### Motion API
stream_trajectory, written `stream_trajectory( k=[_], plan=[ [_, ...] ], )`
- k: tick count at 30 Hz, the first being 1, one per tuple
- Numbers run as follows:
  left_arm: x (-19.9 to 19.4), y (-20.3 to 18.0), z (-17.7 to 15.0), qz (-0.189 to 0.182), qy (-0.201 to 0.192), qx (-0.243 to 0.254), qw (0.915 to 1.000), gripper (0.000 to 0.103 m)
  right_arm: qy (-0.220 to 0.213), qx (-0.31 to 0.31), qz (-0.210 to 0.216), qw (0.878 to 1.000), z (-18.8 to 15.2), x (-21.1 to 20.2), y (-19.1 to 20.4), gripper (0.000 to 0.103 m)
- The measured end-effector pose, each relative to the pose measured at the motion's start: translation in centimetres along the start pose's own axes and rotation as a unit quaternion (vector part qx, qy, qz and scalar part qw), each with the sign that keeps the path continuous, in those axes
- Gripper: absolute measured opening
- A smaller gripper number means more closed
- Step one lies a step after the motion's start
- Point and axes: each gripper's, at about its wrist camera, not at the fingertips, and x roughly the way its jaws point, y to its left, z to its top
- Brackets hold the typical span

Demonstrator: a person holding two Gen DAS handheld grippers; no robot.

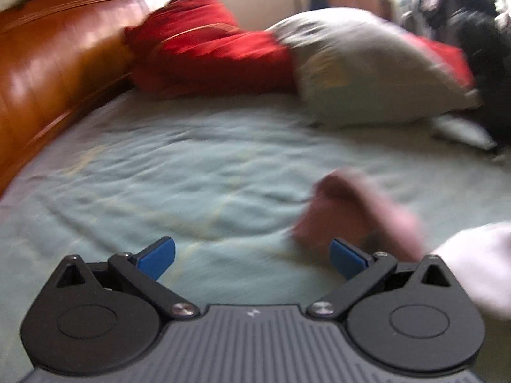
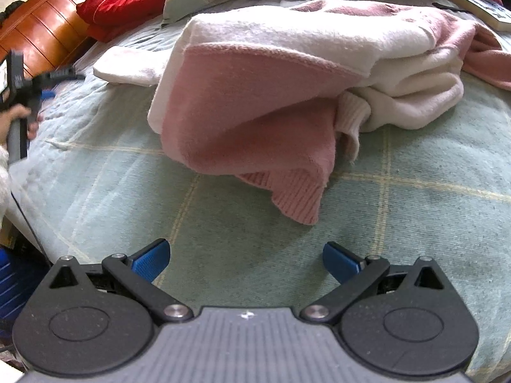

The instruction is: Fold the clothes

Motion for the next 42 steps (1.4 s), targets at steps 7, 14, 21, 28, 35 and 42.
stream_trajectory(
  k=[7, 14, 21, 28, 35, 42],
  plan=[
    [3.3, -8.3, 3.7, -0.02, 0.002, 0.082, 0.9964, 0.102, 0.0, 0.005, -0.005, 1.0, -0.2, -0.3, 0.0, 0.103],
    [6.6, -9.4, 0.5, 0.056, 0.067, 0.139, 0.9865, 0.102, -0.002, 0.019, -0.005, 1.0, -0.5, -0.4, -1.0, 0.103],
    [1.9, -4.0, -5.8, 0.017, 0.108, 0.122, 0.9865, 0.102, -0.01, 0.018, 0.002, 1.0, -0.5, 0.1, -1.0, 0.103],
    [-1.2, -4.0, -4.5, 0.002, 0.067, 0.11, 0.9916, 0.102, -0.011, 0.02, 0.004, 1.0, -0.8, -0.5, -0.9, 0.103],
    [-0.8, -4.5, -1.4, -0.088, 0.061, 0.035, 0.9936, 0.102, -0.008, 0.021, 0.0, 1.0, -0.7, -0.4, -0.5, 0.103],
    [1.7, -2.3, -2.8, -0.18, 0.075, -0.025, 0.9805, 0.102, -0.004, 0.017, -0.006, 1.0, -0.3, 0.2, -0.5, 0.103]
  ],
)
